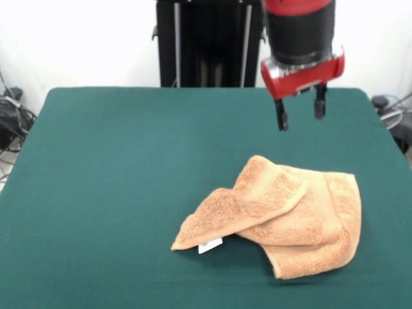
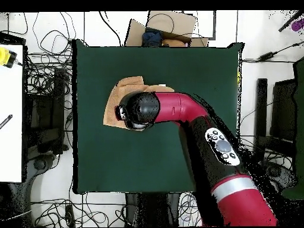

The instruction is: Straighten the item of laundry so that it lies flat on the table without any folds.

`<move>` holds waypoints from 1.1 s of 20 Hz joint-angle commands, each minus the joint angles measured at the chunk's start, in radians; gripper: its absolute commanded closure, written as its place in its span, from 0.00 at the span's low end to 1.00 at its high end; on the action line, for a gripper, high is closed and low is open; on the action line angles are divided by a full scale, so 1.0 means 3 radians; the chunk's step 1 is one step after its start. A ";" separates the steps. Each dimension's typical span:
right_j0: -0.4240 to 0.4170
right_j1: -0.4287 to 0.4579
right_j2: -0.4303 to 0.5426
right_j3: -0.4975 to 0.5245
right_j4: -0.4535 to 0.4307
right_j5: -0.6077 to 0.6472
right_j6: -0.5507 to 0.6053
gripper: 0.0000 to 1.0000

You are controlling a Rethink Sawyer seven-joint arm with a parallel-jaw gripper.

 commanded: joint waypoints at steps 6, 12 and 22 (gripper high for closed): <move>0.0044 0.0611 -0.0098 0.0065 -0.0347 -0.0812 0.0167 0.00; 0.0051 0.0768 -0.0155 0.0029 -0.0469 -0.1048 0.0140 0.00; 0.0308 0.1000 -0.0351 -0.0003 -0.0700 -0.1524 0.0429 0.00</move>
